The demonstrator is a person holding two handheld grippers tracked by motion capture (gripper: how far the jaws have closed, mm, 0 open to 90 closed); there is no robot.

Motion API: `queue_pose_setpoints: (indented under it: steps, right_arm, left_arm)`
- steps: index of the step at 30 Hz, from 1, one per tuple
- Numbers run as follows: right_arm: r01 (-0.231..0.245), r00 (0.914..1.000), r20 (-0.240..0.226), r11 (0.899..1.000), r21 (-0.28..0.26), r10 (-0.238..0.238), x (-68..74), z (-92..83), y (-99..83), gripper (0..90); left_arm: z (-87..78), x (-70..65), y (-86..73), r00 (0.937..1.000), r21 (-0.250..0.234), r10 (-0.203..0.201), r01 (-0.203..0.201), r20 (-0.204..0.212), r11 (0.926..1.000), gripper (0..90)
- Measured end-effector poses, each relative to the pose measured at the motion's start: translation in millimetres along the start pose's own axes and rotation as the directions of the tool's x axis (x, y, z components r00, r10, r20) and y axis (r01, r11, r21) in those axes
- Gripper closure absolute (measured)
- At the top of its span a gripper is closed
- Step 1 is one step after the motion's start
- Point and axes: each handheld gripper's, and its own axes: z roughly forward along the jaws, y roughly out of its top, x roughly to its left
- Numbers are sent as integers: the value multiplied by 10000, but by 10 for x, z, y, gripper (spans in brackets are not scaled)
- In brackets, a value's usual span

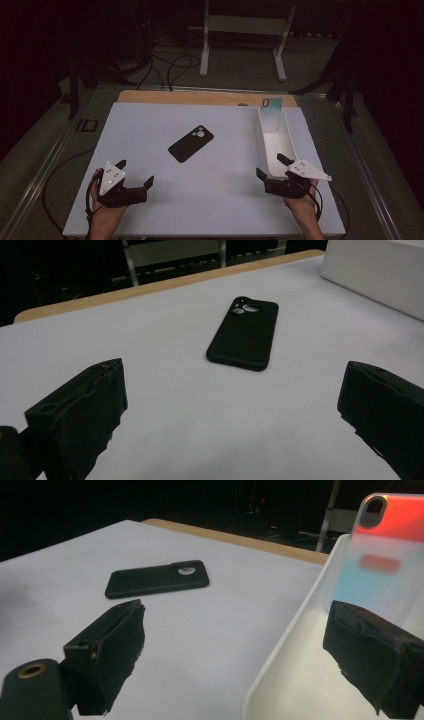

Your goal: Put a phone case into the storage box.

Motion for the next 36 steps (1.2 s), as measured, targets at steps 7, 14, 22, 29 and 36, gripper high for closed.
queue_pose_setpoints:
  steps: [7,14,22,29,36]
  right_arm:
    - [84,10000,17,9999,57,-84,-14,-15,-70,95]
    - [-8,10000,88,10000,-5,8,-30,-33,-92,95]
    - [-200,9997,138,9998,-8,200,-48,-46,-130,95]
    - [-246,9996,102,9997,-34,246,-51,-53,-136,95]
    - [-316,9995,82,9995,-57,316,-59,-59,-138,95]
  left_arm:
    - [126,-14,144,9994,227,255,-260,228,9994,0]
    - [283,10,285,9989,354,199,-214,422,9991,0]
    - [400,32,382,9982,521,303,-330,524,9981,0]
    - [659,21,515,9943,996,549,-640,919,9930,0]
    - [899,14,527,9905,1039,608,-739,1237,9918,0]
